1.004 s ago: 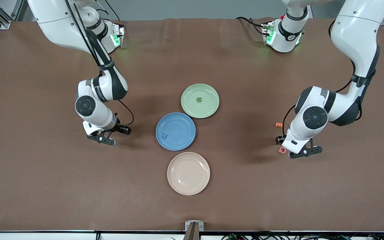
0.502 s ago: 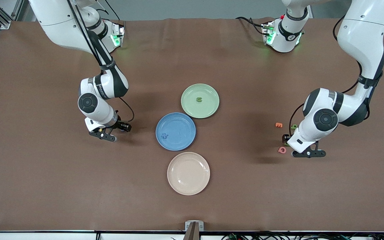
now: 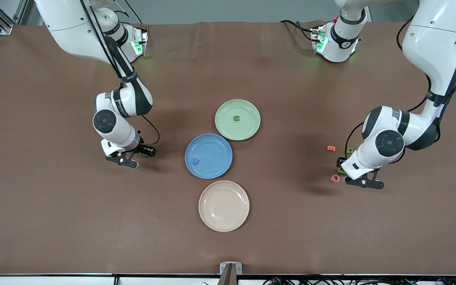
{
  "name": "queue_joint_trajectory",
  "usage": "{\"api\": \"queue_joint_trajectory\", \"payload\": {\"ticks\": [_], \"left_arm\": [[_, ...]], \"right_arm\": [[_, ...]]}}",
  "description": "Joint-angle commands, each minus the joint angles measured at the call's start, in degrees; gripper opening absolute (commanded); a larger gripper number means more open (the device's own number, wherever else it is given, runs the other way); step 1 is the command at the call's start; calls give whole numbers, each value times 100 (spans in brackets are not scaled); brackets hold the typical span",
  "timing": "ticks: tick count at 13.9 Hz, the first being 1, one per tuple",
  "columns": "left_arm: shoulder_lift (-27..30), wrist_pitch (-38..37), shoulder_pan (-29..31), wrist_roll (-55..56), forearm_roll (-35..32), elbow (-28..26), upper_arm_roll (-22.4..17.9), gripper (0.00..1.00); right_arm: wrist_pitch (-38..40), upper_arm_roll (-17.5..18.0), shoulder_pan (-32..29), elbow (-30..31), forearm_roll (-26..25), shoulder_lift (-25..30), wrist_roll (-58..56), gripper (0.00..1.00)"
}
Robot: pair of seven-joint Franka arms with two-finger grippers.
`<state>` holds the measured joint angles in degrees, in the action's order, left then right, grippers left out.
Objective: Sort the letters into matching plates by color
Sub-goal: 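Grasp the blue c with the right gripper while the left gripper grasps green B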
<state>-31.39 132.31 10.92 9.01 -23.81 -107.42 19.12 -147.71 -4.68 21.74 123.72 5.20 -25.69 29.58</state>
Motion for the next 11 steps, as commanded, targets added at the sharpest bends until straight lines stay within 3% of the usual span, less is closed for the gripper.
{"api": "queue_joint_trajectory", "payload": {"ticks": [1, 7, 11], "left_arm": [[-156, 303, 200, -461, -116, -60, 74, 76], [-148, 479, 306, -910, -45, -244, 311, 72], [-174, 602, 411, -928, -45, -349, 435, 71]], "right_arm": [[-73, 37, -29, 126, -90, 73, -22, 66], [-82, 28, -21, 117, -90, 3, -22, 66], [-117, 28, -12, 108, -90, -50, -22, 55]]}}
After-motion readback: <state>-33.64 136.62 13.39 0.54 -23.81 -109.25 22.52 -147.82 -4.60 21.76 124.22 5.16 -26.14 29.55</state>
